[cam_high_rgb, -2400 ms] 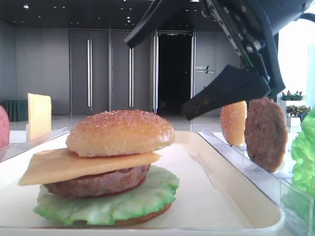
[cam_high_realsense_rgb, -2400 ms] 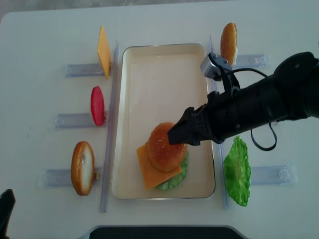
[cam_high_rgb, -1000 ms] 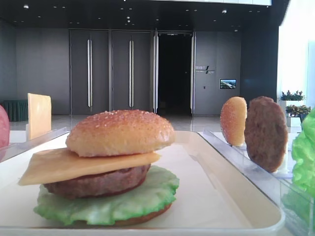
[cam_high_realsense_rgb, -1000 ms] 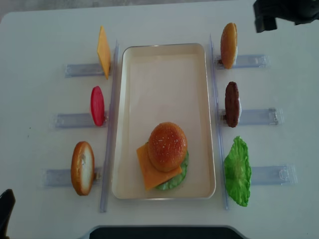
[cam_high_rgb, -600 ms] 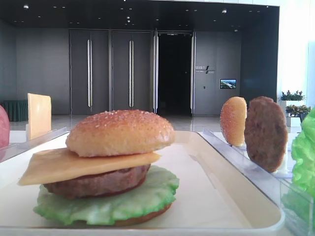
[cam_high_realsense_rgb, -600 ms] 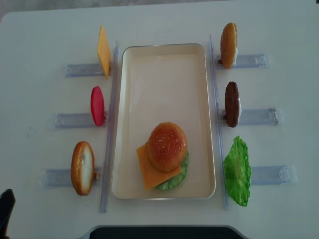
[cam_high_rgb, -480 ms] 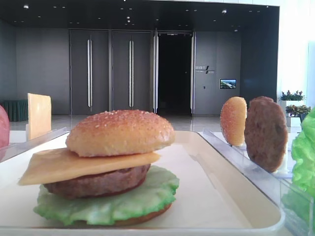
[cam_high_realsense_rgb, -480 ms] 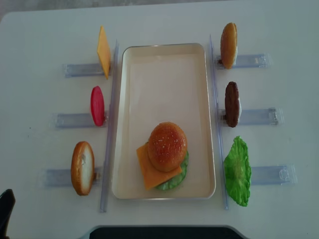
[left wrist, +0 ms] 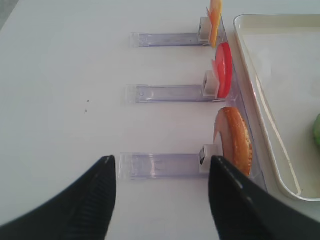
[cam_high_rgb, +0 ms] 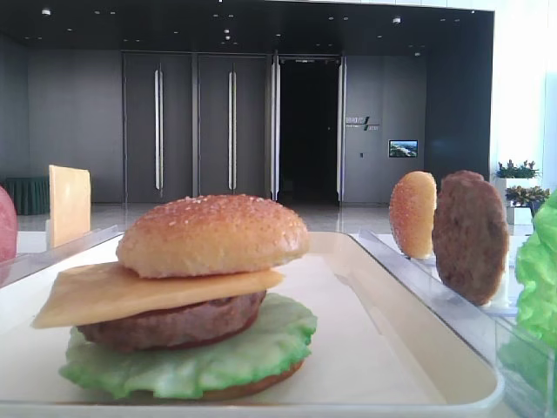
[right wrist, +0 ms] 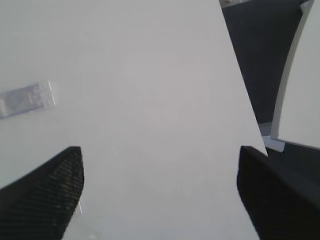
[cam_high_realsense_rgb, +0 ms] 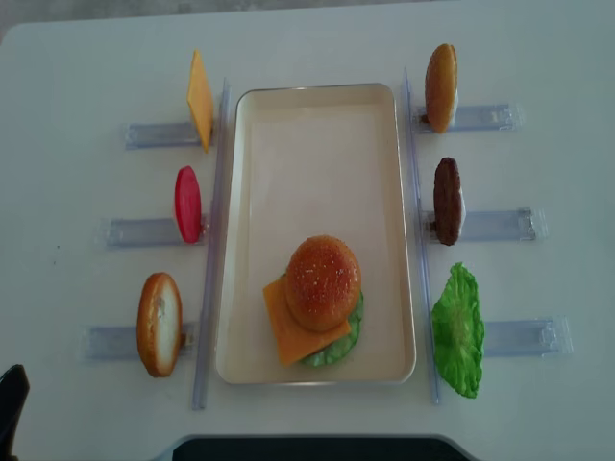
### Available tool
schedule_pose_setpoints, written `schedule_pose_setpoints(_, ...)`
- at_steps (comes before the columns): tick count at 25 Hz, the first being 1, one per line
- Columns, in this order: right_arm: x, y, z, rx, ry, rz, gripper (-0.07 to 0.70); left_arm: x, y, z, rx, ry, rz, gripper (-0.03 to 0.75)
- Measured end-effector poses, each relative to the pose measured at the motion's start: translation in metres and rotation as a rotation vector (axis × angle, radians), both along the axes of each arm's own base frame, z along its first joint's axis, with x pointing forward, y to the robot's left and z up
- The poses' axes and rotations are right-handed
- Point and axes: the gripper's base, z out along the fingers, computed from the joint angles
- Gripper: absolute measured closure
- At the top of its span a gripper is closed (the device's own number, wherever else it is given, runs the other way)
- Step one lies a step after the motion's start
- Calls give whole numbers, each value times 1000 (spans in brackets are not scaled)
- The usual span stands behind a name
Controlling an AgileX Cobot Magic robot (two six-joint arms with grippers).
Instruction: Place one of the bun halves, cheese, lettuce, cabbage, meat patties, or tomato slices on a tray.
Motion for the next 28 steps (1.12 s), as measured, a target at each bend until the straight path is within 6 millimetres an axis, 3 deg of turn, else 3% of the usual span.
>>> schedule_pose_setpoints(8, -72, 12, 63, -27, -216, 28, 41, 0, 0, 0, -1, 0, 4, 265)
schedule_pose_setpoints(13, -127, 23, 90, -44, -344, 69, 41, 0, 1, 0, 1, 0, 8, 265)
schedule_pose_setpoints(16, -170, 28, 104, -48, -429, 84, 41, 0, 1, 0, 2, 1, 12, 265)
schedule_pose_setpoints(21, -225, 31, 116, -56, -549, 82, 41, 0, 1, 0, 2, 1, 13, 265)
schedule_pose_setpoints(28, -288, 36, 121, -48, -724, 93, 41, 0, 1, 0, 2, 1, 13, 265)
